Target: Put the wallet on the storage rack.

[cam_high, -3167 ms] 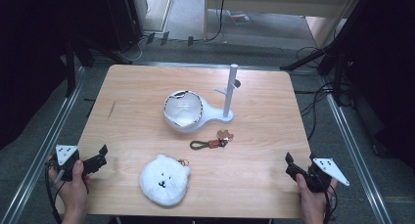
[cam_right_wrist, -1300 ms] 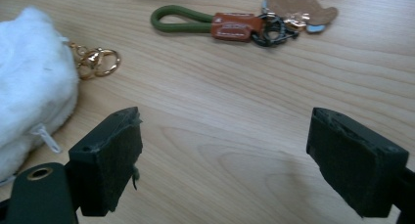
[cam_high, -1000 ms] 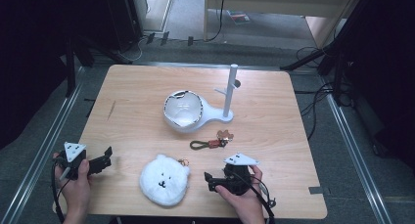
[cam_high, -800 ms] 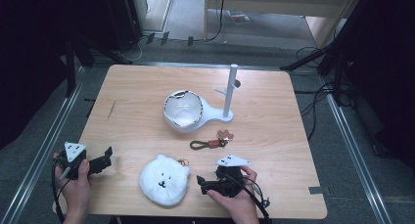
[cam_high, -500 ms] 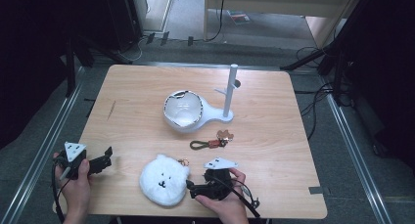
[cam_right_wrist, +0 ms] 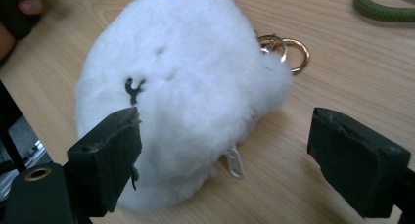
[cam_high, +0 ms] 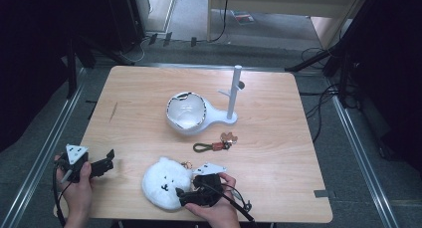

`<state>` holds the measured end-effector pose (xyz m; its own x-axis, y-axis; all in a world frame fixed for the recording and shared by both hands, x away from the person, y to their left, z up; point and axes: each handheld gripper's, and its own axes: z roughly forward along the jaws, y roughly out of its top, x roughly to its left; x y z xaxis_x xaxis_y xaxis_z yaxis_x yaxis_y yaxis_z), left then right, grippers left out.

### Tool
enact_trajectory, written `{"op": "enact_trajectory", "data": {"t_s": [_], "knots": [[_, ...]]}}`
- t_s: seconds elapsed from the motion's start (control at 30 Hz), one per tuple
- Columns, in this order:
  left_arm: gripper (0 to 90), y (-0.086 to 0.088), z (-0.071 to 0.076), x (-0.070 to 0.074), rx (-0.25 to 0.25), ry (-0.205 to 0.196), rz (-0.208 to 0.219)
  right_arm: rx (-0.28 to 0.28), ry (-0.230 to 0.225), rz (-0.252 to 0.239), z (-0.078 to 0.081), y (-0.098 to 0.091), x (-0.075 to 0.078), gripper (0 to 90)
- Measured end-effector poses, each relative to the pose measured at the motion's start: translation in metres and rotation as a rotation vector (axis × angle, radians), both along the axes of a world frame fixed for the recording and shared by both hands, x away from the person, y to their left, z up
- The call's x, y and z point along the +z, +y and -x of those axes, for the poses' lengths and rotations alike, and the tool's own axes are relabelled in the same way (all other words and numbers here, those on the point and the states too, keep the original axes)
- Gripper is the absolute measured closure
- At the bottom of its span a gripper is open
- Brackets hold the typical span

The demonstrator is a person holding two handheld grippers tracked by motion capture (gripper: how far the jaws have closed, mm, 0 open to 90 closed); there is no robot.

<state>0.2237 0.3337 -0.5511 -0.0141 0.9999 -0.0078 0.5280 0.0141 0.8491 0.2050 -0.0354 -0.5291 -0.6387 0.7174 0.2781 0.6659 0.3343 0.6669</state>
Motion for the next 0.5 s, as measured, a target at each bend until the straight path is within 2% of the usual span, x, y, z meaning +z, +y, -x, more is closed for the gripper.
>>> {"op": "enact_trajectory", "data": {"t_s": [0.2, 0.43, 0.5], "knots": [[0.0, 0.0, 0.0, 0.0, 0.005, -0.001, 0.002, 0.017, 0.002, 0.024, 0.002, 0.011, -0.007, 13.2], [0.0, 0.0, 0.0, 0.0, 0.006, -0.001, 0.001, 0.021, 0.005, 0.03, 0.003, 0.016, -0.012, 13.4], [0.0, 0.0, 0.0, 0.0, 0.007, -0.001, 0.002, 0.024, -0.007, 0.03, 0.003, 0.017, -0.013, 13.4]]}}
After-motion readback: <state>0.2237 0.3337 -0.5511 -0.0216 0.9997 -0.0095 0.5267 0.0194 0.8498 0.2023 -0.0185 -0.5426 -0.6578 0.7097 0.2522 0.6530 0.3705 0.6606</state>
